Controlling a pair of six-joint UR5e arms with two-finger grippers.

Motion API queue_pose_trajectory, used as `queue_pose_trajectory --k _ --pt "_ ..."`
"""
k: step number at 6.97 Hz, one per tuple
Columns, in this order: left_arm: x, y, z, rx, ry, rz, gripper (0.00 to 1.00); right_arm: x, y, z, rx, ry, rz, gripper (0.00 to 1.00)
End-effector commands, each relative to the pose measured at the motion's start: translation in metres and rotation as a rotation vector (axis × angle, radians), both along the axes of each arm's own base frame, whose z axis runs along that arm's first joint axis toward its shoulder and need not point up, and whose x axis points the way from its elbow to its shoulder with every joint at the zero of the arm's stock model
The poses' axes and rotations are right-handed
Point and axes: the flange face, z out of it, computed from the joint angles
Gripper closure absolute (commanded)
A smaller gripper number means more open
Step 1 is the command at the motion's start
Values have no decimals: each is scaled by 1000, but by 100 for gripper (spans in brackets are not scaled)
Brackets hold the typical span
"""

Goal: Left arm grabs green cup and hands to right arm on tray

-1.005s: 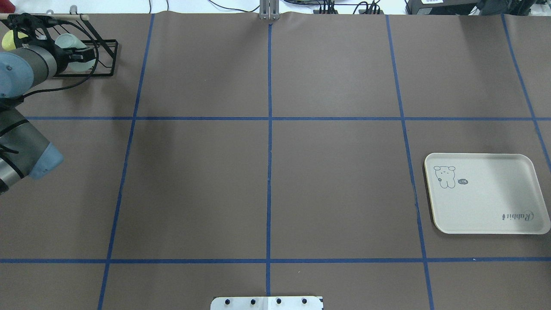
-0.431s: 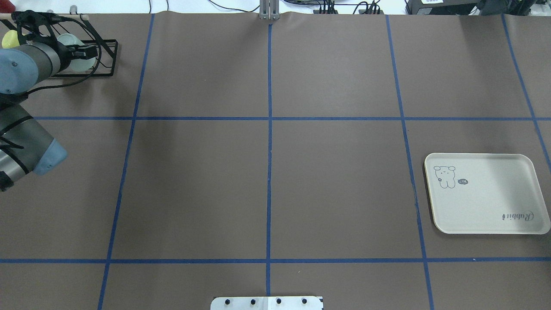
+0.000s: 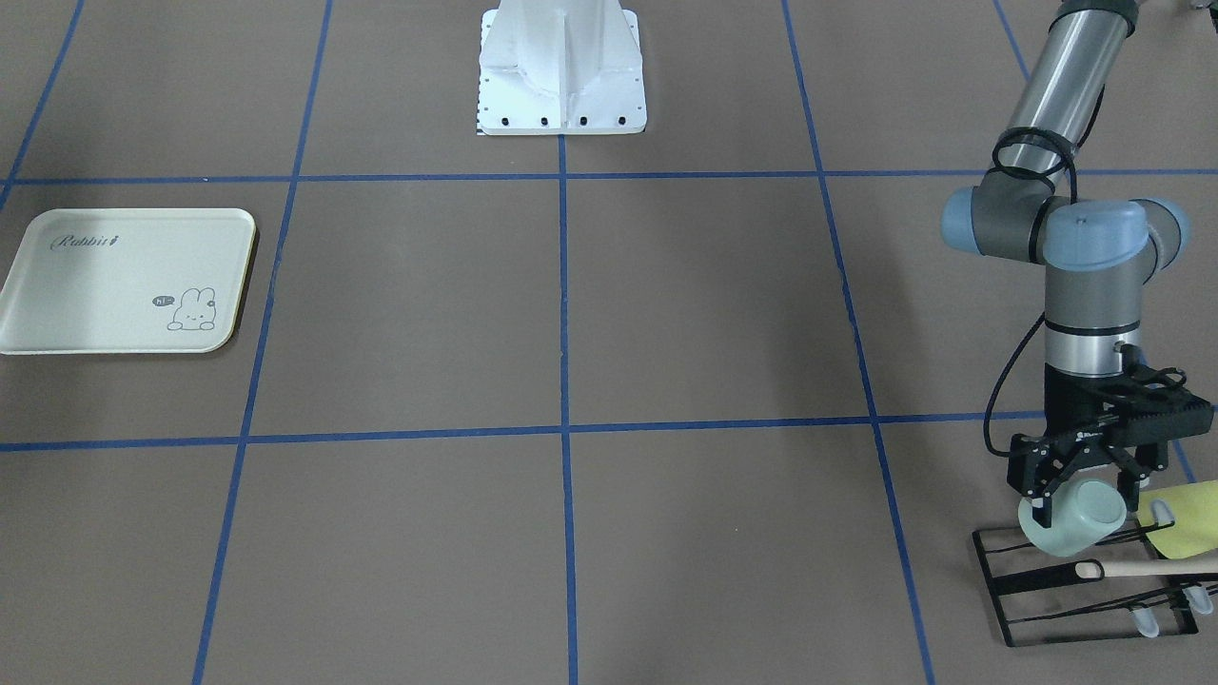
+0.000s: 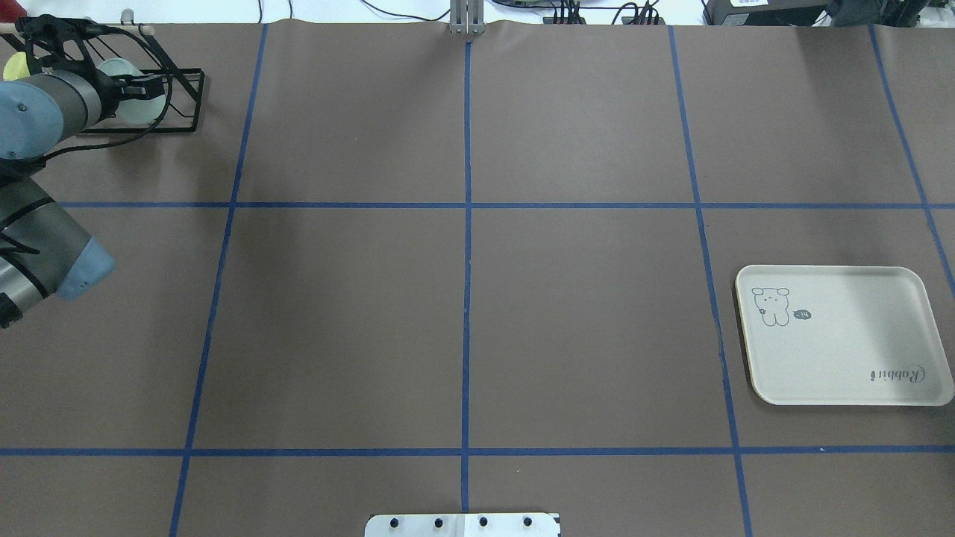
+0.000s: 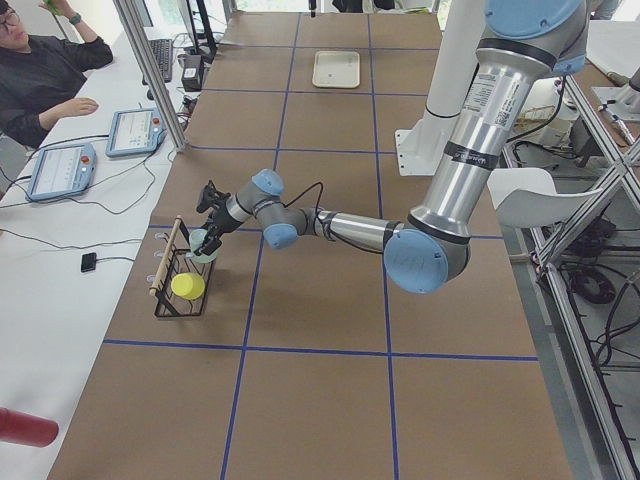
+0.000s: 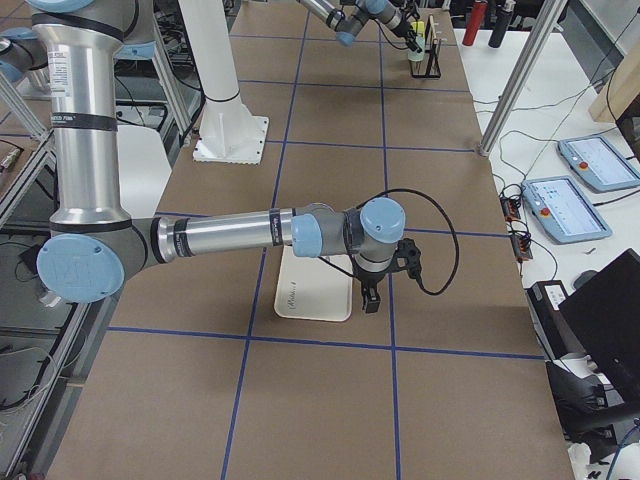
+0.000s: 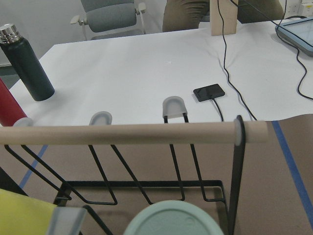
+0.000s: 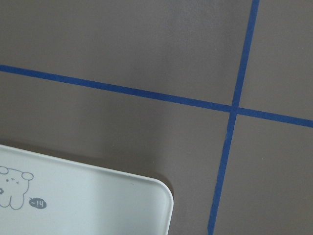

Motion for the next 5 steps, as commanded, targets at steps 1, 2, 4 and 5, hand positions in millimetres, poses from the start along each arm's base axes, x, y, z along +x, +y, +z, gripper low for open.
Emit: queue_pose_trajectory --k 1,2,4,5 --pt "0 -1 0 0 1 -1 18 0 0 0 0 0 0 0" --pt "0 -1 -1 2 2 -1 29 0 0 0 0 0 0 0" --pt "-8 -4 -3 4 4 -10 51 0 0 0 0 0 0 0" --pt "-16 -7 -5 7 7 -22 59 0 0 -1 2 0 0 0"
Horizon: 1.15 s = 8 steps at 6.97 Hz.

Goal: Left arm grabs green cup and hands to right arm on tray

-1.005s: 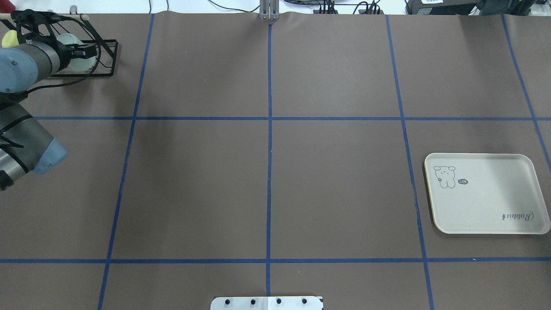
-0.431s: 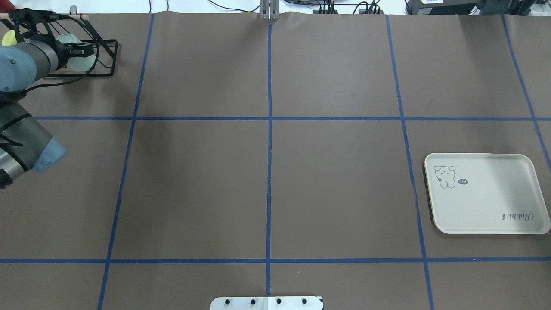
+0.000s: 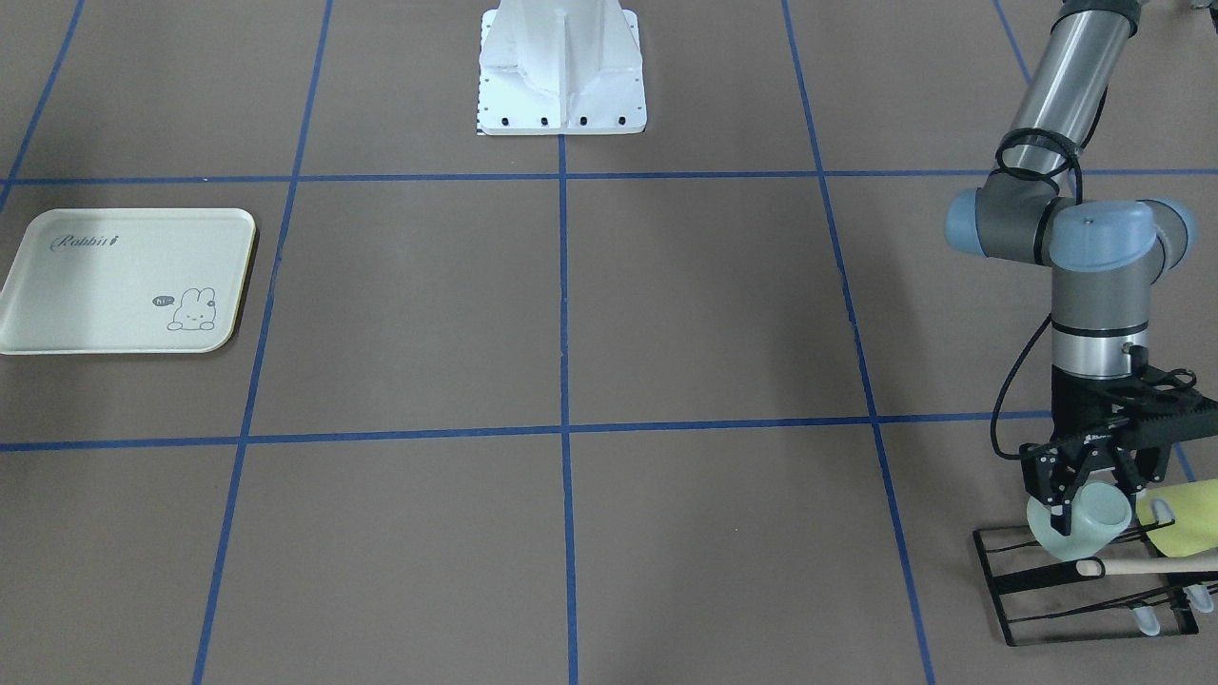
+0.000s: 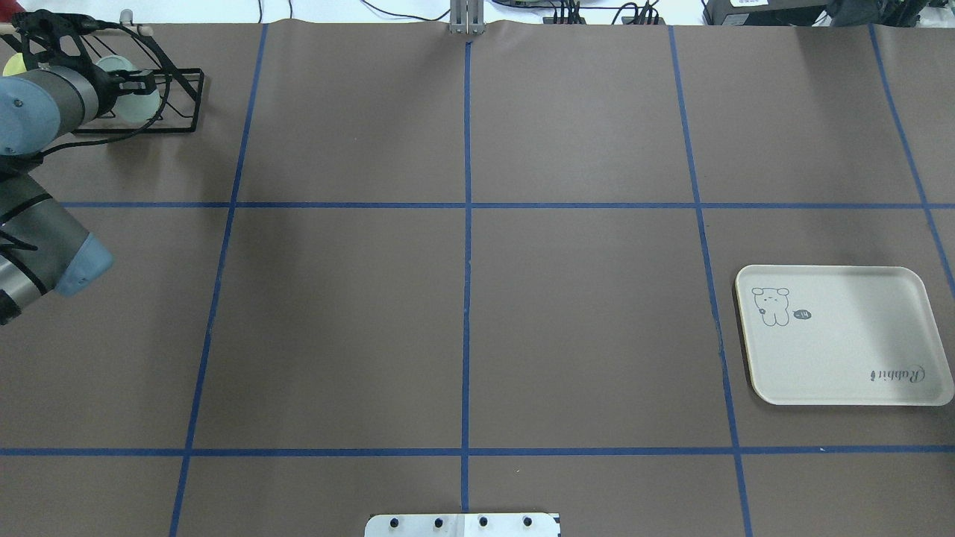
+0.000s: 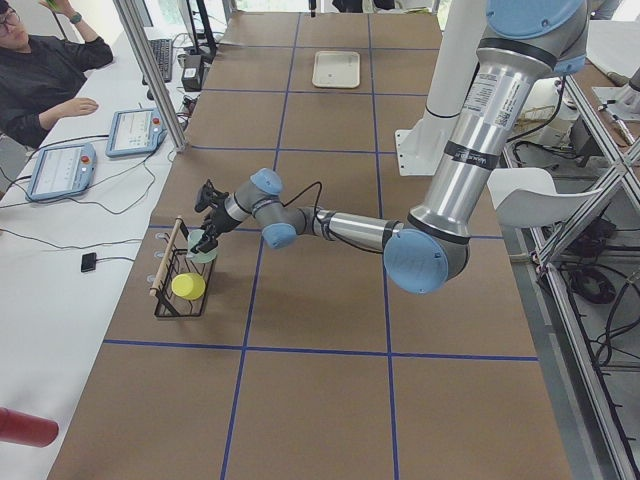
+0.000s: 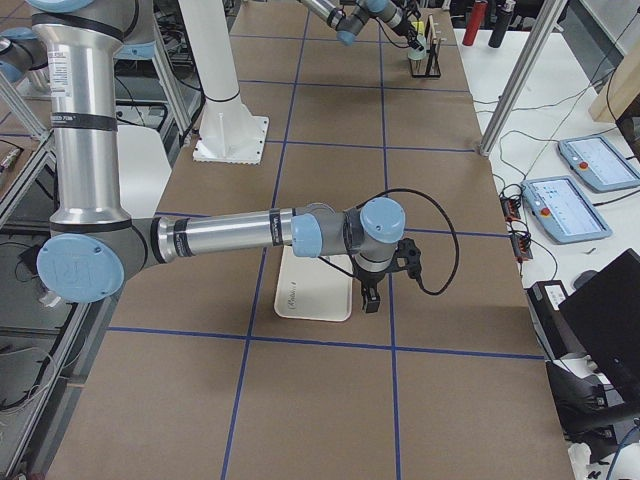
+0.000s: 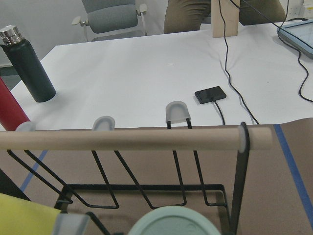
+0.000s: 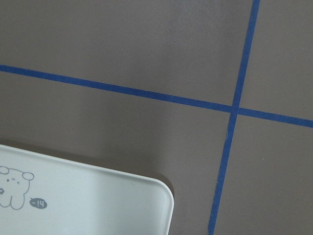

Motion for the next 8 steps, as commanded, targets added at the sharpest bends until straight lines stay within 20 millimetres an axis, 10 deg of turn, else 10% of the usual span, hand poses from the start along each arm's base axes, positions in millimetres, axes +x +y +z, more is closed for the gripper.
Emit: queue_pose_trajectory --k 1,8 --pt "-22 -6 -16 26 20 -27 66 0 0 -1 1 0 0 0" --pt "-100 6 -64 59 148 12 75 0 0 -1 2 0 -1 0"
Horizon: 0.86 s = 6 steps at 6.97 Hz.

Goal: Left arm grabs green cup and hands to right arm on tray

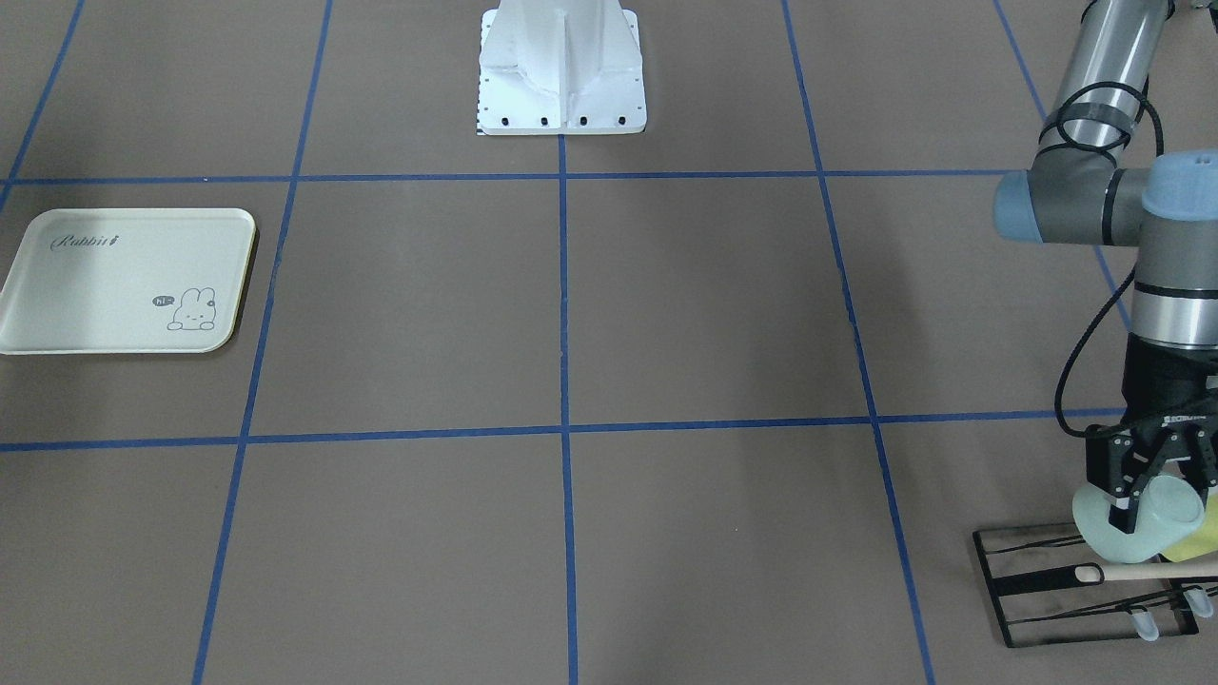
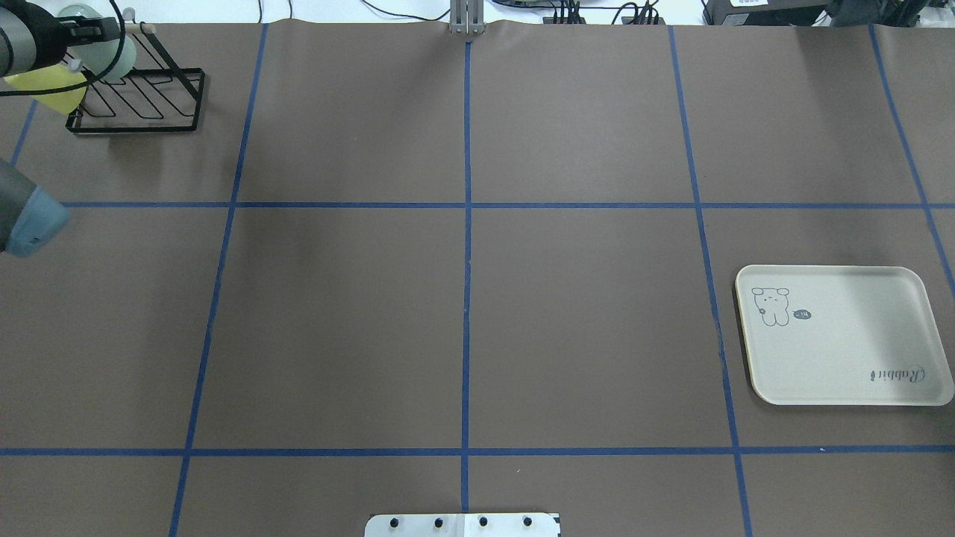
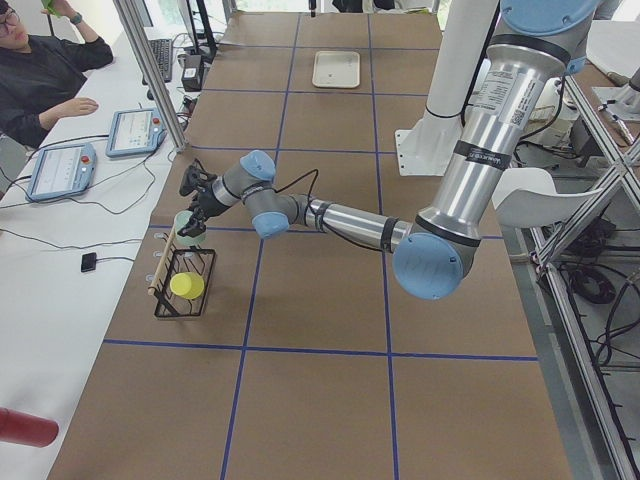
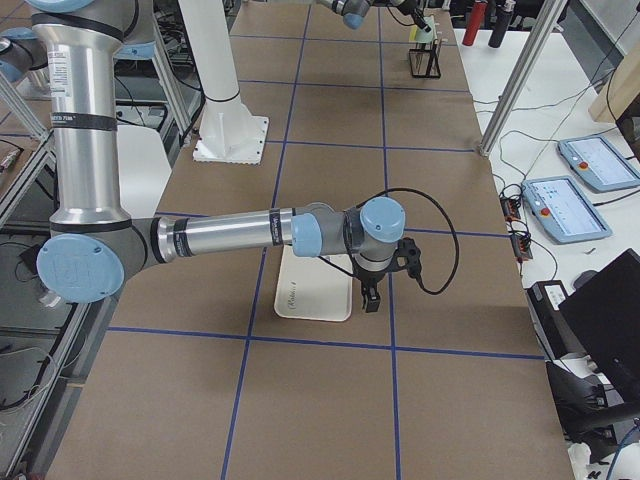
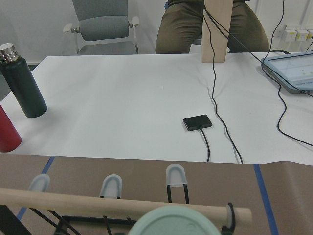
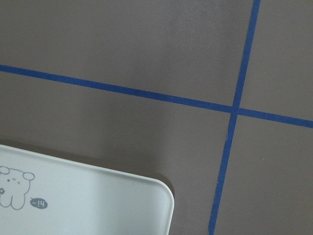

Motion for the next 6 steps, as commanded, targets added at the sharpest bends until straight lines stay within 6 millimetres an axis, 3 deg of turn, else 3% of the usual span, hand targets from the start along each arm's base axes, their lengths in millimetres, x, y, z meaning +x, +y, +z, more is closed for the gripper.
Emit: queue_pose_trajectory --k 1,2,3,5,6 --pt "-57 9 -25 6 43 -16 76 0 0 -1 6 4 -1 0" --pt "-72 10 -37 11 49 -34 76 0 -9 -11 88 0 -2 0" --pt "-73 11 -43 23 53 -36 76 -2 -21 -19 142 -12 42 1" --pt "-74 12 -51 30 71 -49 77 -6 -56 -54 208 -57 155 1" --pt "-72 11 -54 10 111 -71 79 -8 -73 -82 177 -97 233 1"
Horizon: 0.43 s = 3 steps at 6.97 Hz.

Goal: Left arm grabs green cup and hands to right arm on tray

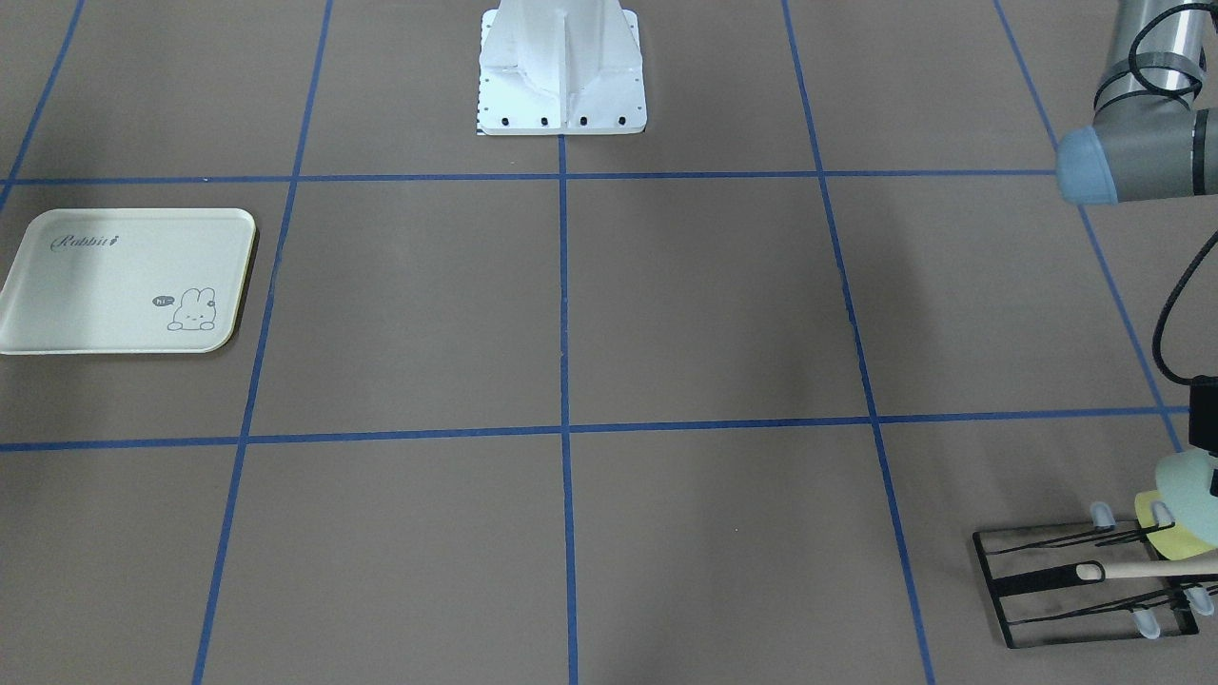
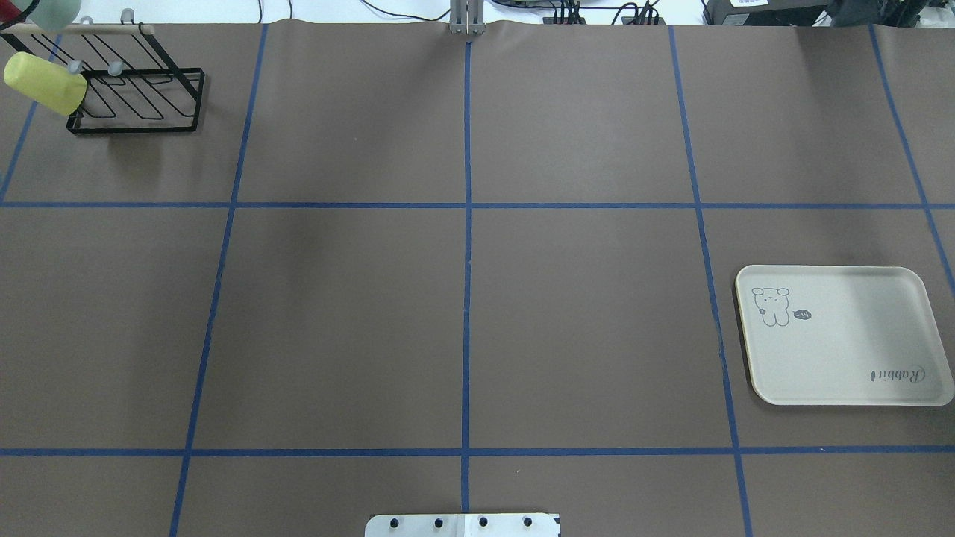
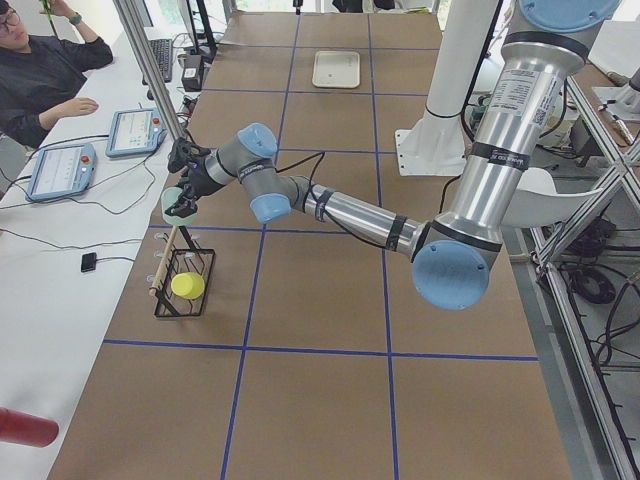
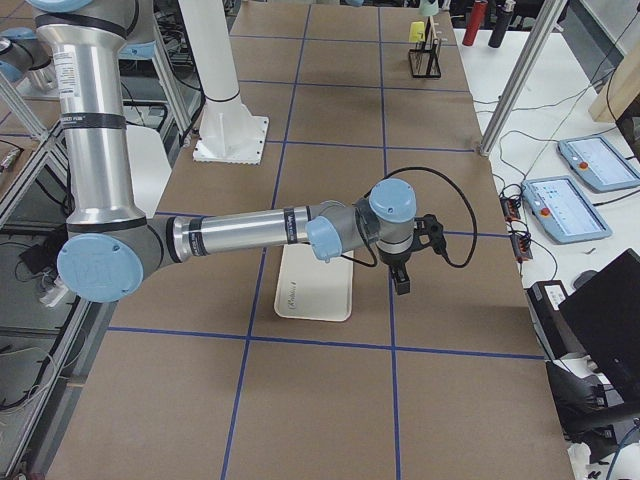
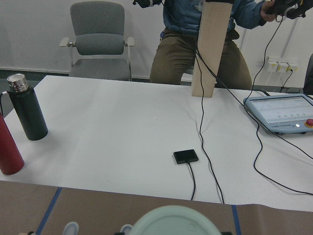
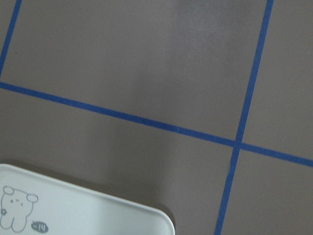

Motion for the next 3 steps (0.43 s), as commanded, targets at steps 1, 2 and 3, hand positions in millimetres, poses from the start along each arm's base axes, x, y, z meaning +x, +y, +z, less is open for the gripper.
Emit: queue_pose_trajectory --k 1,2,3 --pt "6 -1 -9 -55 136 -61 79 -11 -32 -69 -10 -126 140 1" --pt "7 0 -13 -84 230 -99 79 -43 -34 -97 -23 -207 168 1" --pt "17 6 -28 -122 365 -139 79 -81 -38 -134 -83 -316 211 1"
